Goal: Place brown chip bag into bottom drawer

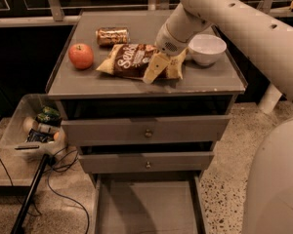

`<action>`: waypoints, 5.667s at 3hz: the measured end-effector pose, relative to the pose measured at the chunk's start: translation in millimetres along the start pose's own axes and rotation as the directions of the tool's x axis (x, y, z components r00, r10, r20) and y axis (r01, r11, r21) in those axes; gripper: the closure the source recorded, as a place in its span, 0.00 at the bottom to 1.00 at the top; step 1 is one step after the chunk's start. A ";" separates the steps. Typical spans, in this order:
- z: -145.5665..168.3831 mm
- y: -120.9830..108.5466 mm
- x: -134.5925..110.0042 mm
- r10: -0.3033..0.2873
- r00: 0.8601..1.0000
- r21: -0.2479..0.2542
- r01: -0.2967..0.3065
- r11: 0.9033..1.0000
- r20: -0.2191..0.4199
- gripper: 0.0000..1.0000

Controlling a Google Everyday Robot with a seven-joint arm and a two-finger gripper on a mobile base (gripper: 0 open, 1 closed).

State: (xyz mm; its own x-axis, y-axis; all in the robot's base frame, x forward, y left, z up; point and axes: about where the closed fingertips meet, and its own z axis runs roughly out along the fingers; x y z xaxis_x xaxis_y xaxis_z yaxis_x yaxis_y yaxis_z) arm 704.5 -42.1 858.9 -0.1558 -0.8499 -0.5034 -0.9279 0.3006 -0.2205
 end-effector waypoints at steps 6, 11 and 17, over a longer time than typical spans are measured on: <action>-34.3 7.3 9.5 -0.008 1.000 0.018 0.008 1.000 0.016 1.00; -172.7 113.8 60.5 -0.054 0.987 0.086 0.042 0.995 0.151 1.00; -57.4 278.4 131.7 -0.008 0.980 -0.052 0.019 0.998 0.200 1.00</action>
Offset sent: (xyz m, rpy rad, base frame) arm 0.0000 0.0000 0.0000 0.0000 0.0001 0.0000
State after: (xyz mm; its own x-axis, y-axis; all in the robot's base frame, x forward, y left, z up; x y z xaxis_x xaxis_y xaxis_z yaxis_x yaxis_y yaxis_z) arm 406.2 -95.1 779.2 -0.0770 -0.7487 -0.6584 -0.9469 0.2616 -0.1868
